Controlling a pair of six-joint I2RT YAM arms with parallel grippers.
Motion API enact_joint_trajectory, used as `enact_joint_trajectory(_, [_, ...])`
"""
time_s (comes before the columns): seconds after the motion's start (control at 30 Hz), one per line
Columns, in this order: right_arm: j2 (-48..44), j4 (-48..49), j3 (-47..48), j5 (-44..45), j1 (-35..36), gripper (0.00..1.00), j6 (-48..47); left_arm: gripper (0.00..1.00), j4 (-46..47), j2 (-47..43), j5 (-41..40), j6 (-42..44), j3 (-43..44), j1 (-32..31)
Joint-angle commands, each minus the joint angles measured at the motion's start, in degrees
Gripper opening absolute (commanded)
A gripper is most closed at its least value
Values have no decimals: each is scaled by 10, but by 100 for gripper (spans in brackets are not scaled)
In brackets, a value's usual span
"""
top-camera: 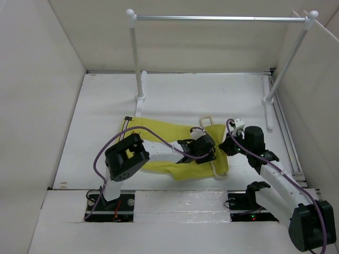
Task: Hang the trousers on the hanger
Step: Place trousers on hanger
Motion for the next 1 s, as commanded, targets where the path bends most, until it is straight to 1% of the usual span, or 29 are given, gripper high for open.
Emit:
enact_joint_trajectory(0.0, [-7, 32, 7, -31, -13, 0, -10, 37, -56, 0, -26, -16, 24, 0])
enact_joint_trajectory(0.07, [-13, 27, 7, -37, -19, 0, -9, 37, -96, 30, -19, -20, 48, -5])
enact_joint_trajectory(0.1, [-14, 28, 6, -39, -25, 0, -10, 37, -101, 36, -19, -20, 59, -5])
enact_joint_trajectory(0.2, [-15, 30, 6, -51, -30, 0, -27, 39, -79, 43, -15, -23, 56, -10])
enact_joint_trajectory(0.27, [-8, 27, 7, -60, -30, 0, -26, 38, -71, 56, -19, -25, 73, -10])
enact_joint_trajectory(0.33, [-6, 26, 7, -66, -30, 0, -26, 29, -73, 72, -26, -24, 85, -10])
enact_joint_trajectory(0.37, [-7, 25, 8, -68, -30, 0, -27, 19, -77, 74, -31, -25, 86, -10])
enact_joint_trajectory(0.4, [-10, 21, 9, -64, -36, 0, -26, 0, -81, 74, -43, -27, 85, -10])
enact_joint_trajectory(0.5, [-15, 14, 15, -63, -52, 0, -33, 0, -94, 62, -75, -20, 64, -10])
enact_joint_trajectory(0.57, [-13, 3, 23, -70, -82, 0, -47, 0, -101, 38, -92, -5, 48, -10])
enact_joint_trajectory(0.6, [-11, -2, 25, -77, -96, 0, -53, 0, -105, 29, -114, 0, 30, -5])
enact_joint_trajectory(0.63, [-4, -1, 27, -85, -125, 0, -65, 0, -112, 7, -129, 6, 22, -5])
enact_joint_trajectory(0.67, [2, 0, 34, -99, -138, 0, -72, 0, -117, -3, -144, 32, 4, -5])
enact_joint_trajectory(0.7, [9, -12, 40, -102, -151, 0, -81, 0, -124, -12, -172, 39, -2, -5])
enact_joint_trajectory(0.8, [41, -24, 66, -117, -198, 0, -115, 0, -168, -33, -203, 62, -17, -5])
enact_joint_trajectory(0.83, [63, -24, 77, -158, -232, 0, -130, 0, -169, -61, -204, 74, -37, -5])
enact_joint_trajectory(0.87, [68, -24, 77, -158, -232, 0, -130, 0, -169, -61, -204, 74, -37, -5])
enact_joint_trajectory(0.9, [75, -26, 90, -173, -257, 0, -134, 0, -178, -72, -215, 78, -44, -5])
enact_joint_trajectory(0.93, [75, -27, 90, -173, -258, 0, -134, 0, -178, -72, -215, 78, -44, -5])
enact_joint_trajectory(0.97, [76, -33, 96, -179, -266, 0, -137, 0, -198, -72, -222, 82, -42, -5])
